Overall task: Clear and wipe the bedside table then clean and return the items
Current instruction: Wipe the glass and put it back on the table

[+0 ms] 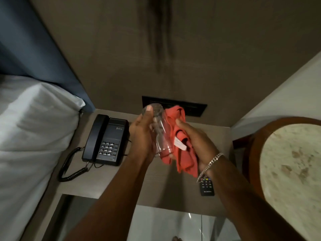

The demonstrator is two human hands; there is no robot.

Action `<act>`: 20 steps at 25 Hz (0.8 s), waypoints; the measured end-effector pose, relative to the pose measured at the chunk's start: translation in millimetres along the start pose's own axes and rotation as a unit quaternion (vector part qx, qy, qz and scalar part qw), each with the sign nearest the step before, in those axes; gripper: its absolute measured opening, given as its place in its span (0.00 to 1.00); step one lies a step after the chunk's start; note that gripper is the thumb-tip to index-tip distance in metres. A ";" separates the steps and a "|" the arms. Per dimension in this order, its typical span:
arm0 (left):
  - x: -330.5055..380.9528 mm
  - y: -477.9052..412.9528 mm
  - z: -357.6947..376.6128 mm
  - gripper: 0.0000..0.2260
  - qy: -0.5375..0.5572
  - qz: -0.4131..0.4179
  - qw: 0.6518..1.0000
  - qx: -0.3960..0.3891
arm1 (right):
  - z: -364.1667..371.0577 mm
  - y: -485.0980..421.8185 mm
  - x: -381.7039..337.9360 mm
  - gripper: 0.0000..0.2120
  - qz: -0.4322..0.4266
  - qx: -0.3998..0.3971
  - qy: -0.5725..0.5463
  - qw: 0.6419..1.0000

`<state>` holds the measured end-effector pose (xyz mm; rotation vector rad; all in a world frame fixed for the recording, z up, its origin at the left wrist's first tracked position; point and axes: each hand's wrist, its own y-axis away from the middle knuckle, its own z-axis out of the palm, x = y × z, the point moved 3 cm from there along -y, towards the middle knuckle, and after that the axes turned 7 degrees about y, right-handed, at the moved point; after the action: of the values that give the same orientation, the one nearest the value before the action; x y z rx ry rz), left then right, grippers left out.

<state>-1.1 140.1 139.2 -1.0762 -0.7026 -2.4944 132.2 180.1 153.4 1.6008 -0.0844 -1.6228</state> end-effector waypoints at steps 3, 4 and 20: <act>-10.4 -4.2 -13.8 0.28 -0.018 0.030 0.995 0.089 | -11.3 4.6 37.2 0.20 0.119 -0.118 -0.104 0.980; -13.2 -7.1 -22.4 0.25 -0.029 0.043 0.993 0.105 | -13.7 2.5 51.8 0.19 0.127 -0.112 -0.108 0.980; -95.4 11.3 -97.2 0.37 -0.506 0.143 0.851 -0.014 | -54.6 -15.0 116.3 0.27 -0.094 0.203 0.237 0.945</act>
<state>10.7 86.7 14.0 -2.3226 -0.6596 -1.5458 190.1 148.8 42.0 2.3445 -0.0125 -1.3677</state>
